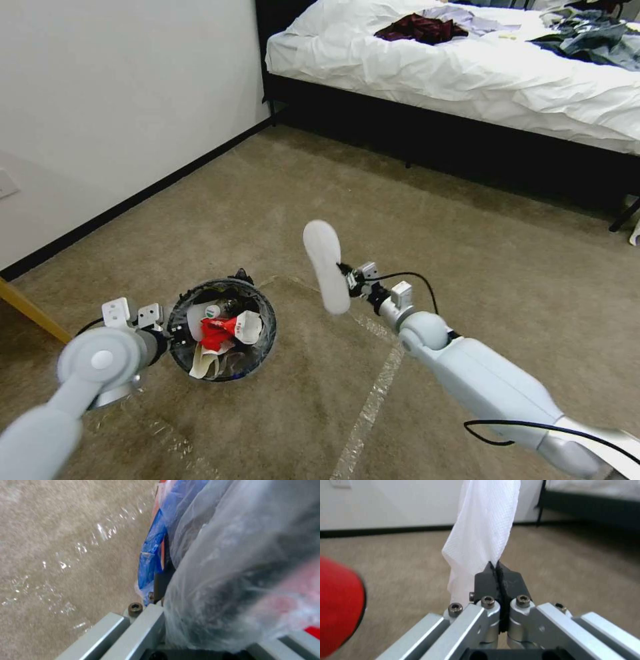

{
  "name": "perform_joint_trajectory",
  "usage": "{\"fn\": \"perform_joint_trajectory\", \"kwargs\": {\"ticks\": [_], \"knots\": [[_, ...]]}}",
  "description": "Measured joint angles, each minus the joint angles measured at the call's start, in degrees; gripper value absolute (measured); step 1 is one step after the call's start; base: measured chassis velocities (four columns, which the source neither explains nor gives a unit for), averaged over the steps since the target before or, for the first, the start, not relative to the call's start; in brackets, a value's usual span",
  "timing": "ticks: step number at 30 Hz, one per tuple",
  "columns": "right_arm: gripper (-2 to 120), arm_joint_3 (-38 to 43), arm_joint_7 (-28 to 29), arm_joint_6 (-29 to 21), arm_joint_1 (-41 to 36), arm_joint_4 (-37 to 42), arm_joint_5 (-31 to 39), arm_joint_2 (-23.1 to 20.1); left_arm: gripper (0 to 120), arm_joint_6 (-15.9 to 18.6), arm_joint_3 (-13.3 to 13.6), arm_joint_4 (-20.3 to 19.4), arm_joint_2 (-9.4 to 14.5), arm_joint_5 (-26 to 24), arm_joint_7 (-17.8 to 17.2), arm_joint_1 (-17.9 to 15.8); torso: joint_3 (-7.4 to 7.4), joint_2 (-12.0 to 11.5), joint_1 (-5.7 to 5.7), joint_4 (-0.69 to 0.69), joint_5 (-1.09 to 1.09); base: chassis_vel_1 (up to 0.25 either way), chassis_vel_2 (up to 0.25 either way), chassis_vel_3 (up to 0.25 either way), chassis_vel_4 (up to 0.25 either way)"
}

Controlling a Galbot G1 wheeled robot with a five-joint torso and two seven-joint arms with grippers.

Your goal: Pick up the trash bin and place the garbage on the floor into it.

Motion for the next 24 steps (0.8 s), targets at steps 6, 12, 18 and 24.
{"fn": "perform_joint_trajectory", "kwargs": {"ticks": [6, 12, 18, 24], "knots": [[0, 2.79, -1.78, 4.78, -1.00, 3.82, -4.63, -0.65, 0, 0.03, 1.08, -2.47, 1.24, -4.46, -1.15, 1.11, 0.00, 0.00, 0.00, -0.03, 0.00, 0.000, 0.000, 0.000, 0.000], [0, 2.55, -4.87, 9.87, -0.47, 6.54, -8.98, 1.86, 0, 0.04, 2.56, -4.15, -0.22, -4.49, -2.63, 1.93, 0.00, 0.00, 0.00, 0.01, 0.00, 0.000, 0.000, 0.000, 0.000], [0, 1.93, -8.11, 12.66, 0.61, 7.19, -9.80, 4.28, 0, 0.04, 3.36, -4.98, -0.27, -4.61, -2.87, 2.75, 0.00, 0.00, 0.00, -0.01, -0.01, 0.000, 0.000, 0.000, 0.000], [0, 0.70, -10.67, 14.94, 0.80, 7.61, -10.77, 7.16, 0, 0.04, 3.77, -5.33, -0.85, -4.55, -3.09, 3.28, 0.00, 0.00, 0.00, 0.00, -0.01, 0.000, 0.000, 0.000, 0.000]]}}
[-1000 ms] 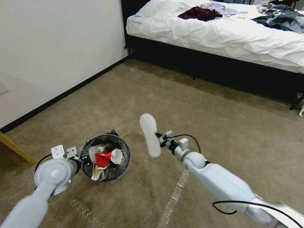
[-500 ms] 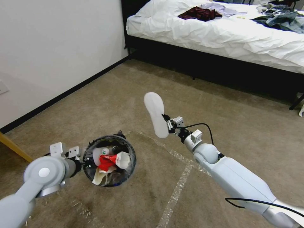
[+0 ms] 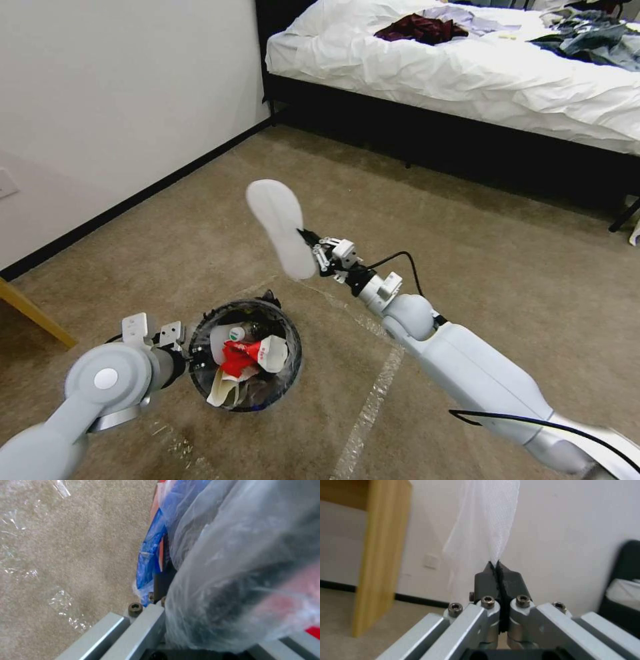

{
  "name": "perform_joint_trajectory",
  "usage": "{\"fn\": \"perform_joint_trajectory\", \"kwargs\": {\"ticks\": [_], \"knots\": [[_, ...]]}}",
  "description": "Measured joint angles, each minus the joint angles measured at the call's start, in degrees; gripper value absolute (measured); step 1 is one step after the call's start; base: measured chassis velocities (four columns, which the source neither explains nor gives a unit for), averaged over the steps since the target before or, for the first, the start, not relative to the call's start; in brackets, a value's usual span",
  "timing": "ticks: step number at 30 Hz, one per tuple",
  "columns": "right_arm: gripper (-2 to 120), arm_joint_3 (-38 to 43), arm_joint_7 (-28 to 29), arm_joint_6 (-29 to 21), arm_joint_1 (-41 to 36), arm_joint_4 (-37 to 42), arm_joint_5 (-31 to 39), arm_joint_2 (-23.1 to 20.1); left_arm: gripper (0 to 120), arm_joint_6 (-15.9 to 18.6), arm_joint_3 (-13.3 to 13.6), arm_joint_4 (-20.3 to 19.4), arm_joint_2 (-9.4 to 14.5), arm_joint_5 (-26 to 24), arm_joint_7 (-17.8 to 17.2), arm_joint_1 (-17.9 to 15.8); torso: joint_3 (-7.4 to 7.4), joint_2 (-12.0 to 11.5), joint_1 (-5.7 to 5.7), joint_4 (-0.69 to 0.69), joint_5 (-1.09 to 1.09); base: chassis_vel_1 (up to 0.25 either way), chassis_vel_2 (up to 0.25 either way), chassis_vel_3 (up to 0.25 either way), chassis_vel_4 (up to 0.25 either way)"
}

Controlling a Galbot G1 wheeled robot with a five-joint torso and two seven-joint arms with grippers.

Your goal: Pick up the trash bin and place the garbage on the floor into it.

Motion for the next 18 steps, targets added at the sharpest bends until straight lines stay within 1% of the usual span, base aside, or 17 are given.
{"fn": "perform_joint_trajectory", "kwargs": {"ticks": [2, 3, 5, 7, 12, 18], "knots": [[0, -0.45, -1.15, 0.95, -0.05, 0.14, -1.11, 1.33, 0, 0.00, 0.11, -0.04, -0.25, -0.03, -0.07, -0.10, 0.00, 0.00, 0.00, 0.00, 0.00, 0.000, 0.000, 0.000, 0.000], [0, -0.45, -1.15, 0.95, -0.05, 0.14, -1.11, 1.33, 0, 0.00, 0.11, -0.04, -0.25, -0.03, -0.07, -0.10, 0.00, 0.00, 0.00, 0.00, 0.00, 0.000, 0.000, 0.000, 0.000], [0, -1.34, -2.27, 1.81, -0.46, 0.11, -2.93, 3.24, 0, 0.00, 0.31, -0.04, -0.44, -0.07, -0.11, -0.26, 0.00, 0.00, 0.00, 0.00, 0.00, 0.000, 0.000, 0.000, 0.000], [0, -1.65, -2.68, 1.99, -0.69, -0.02, -3.54, 3.88, 0, 0.00, 0.35, -0.04, -0.47, -0.10, -0.12, -0.28, 0.00, 0.00, 0.00, 0.00, 0.00, 0.000, 0.000, 0.000, 0.000], [0, -2.26, -3.77, 3.09, -1.99, -2.03, -7.13, 6.45, 0, 0.00, 0.25, -0.32, -0.78, -1.19, -0.61, -0.21, 0.00, 0.00, 0.00, 0.00, 0.00, 0.000, 0.000, 0.000, 0.000], [0, -2.47, -4.48, 3.99, -3.31, -3.07, -10.16, 7.50, 0, -0.01, 0.17, -0.34, -0.72, -1.90, -0.97, -0.24, 0.00, 0.00, 0.00, 0.00, 0.00, 0.000, 0.000, 0.000, 0.000]]}}
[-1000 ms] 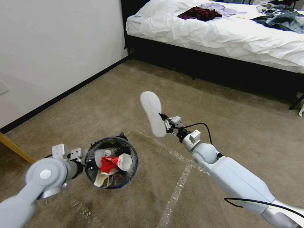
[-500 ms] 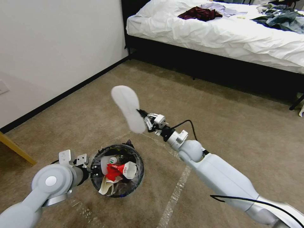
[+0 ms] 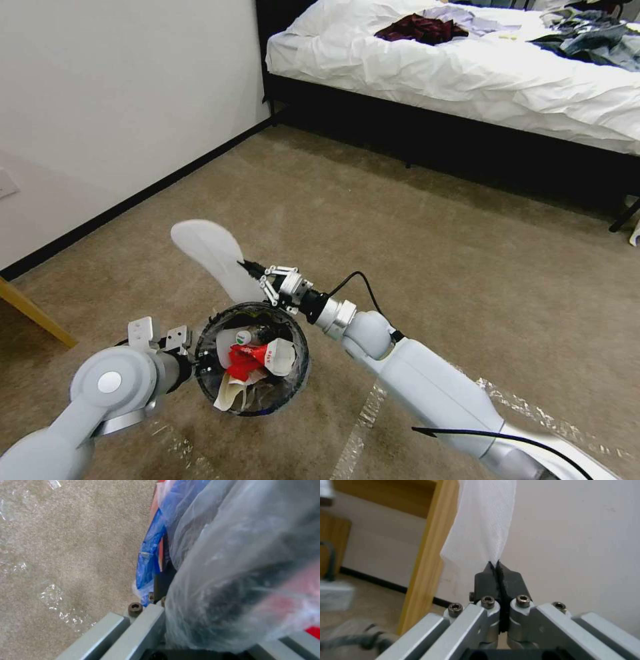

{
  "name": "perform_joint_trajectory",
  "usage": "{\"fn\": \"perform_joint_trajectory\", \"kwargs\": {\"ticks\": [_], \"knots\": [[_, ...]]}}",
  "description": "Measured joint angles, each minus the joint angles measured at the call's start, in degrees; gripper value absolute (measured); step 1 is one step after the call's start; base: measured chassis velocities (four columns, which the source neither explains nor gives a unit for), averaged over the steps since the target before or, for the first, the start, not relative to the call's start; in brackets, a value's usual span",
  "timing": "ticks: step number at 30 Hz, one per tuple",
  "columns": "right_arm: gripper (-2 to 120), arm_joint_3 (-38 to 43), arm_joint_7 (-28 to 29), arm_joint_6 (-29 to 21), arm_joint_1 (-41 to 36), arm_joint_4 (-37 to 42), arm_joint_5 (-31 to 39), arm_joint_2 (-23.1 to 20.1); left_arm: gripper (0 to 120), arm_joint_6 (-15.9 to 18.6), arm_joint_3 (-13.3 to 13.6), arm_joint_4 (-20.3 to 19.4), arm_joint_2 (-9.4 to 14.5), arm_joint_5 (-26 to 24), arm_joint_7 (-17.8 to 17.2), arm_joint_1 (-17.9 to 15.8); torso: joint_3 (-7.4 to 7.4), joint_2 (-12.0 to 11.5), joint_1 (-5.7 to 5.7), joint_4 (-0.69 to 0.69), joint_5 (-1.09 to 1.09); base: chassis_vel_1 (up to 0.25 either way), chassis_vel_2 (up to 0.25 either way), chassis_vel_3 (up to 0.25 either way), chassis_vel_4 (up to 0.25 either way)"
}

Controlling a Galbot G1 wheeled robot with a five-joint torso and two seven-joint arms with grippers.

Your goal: Pick up the trash bin and place the garbage on the floor into it.

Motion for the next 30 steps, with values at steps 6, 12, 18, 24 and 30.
{"fn": "perform_joint_trajectory", "kwargs": {"ticks": [6, 12, 18, 24, 30], "knots": [[0, -0.17, -1.50, 1.73, -1.38, -1.54, -3.26, 1.01, 0, -0.01, -0.23, 0.23, -0.20, -0.26, 0.00, -0.17, 0.00, 0.00, 0.00, 0.00, 0.00, 0.000, 0.000, 0.000, 0.000], [0, 0.40, -2.65, 3.42, -2.26, -3.18, -5.94, 1.91, 0, -0.01, -0.28, 0.23, -0.42, -0.28, 0.01, 0.00, 0.00, 0.00, 0.00, 0.00, 0.01, 0.000, 0.000, 0.000, 0.000], [0, 1.18, -3.27, 4.50, -2.97, -3.71, -7.21, 1.99, 0, -0.01, -0.50, 0.09, -0.06, -0.35, 0.02, 0.68, 0.00, 0.00, 0.00, 0.00, 0.01, 0.000, 0.000, 0.000, 0.000], [0, 1.91, -3.38, 4.72, -3.73, -3.69, -7.21, 1.79, 0, -0.01, -0.42, 0.90, -0.65, 0.16, 0.02, 0.62, 0.00, 0.00, 0.00, -0.01, 0.01, 0.000, 0.000, 0.000, 0.000], [0, 1.89, -3.31, 4.64, -2.69, -2.52, -6.77, 1.61, 0, -0.01, -0.20, 1.16, -1.03, 0.83, 0.02, 0.63, 0.00, 0.00, 0.00, 0.00, 0.01, 0.000, 0.000, 0.000, 0.000]]}}
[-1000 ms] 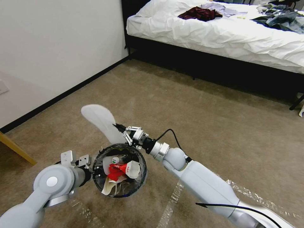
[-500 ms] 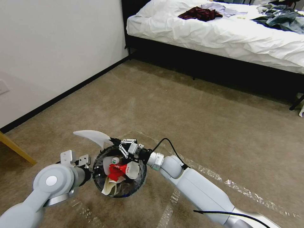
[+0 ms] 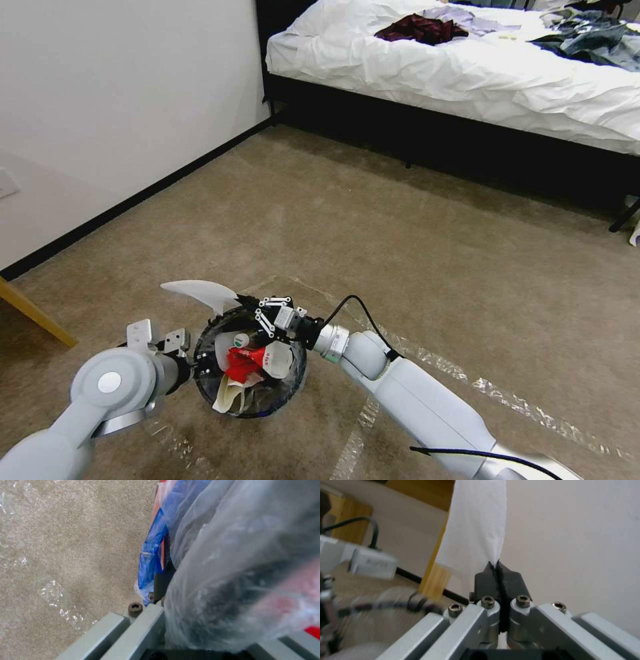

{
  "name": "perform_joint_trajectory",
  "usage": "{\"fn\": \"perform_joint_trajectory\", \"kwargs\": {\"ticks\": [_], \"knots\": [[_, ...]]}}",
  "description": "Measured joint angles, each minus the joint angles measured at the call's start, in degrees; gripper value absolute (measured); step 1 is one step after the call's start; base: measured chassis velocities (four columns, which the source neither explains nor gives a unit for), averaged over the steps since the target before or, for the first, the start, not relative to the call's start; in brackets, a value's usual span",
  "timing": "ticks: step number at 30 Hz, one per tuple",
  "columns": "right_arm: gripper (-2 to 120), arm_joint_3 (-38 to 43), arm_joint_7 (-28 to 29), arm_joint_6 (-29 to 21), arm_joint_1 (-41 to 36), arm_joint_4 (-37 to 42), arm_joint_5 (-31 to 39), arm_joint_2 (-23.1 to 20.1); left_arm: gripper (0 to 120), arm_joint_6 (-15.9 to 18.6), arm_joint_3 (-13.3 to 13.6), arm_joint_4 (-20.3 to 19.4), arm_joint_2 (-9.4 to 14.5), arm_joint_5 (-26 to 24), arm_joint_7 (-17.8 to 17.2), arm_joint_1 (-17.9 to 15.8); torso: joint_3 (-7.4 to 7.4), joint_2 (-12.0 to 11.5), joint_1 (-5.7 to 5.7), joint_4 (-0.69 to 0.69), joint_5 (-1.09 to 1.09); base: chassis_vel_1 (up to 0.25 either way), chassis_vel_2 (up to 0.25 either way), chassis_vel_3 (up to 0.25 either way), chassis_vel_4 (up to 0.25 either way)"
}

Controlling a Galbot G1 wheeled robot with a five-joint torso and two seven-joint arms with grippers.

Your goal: Pick up the trash bin and place the garbage on the floor into it.

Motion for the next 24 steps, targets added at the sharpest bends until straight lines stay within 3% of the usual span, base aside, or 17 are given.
{"fn": "perform_joint_trajectory", "kwargs": {"ticks": [24], "knots": [[0, 0.34, 0.31, -1.15, 3.15, 2.55, 2.10, -0.54, 0, 0.00, 0.71, 1.18, -1.55, 1.98, 0.03, -0.24, 0.00, 0.00, 0.00, 0.00, 0.00, 0.000, 0.000, 0.000, 0.000]]}}
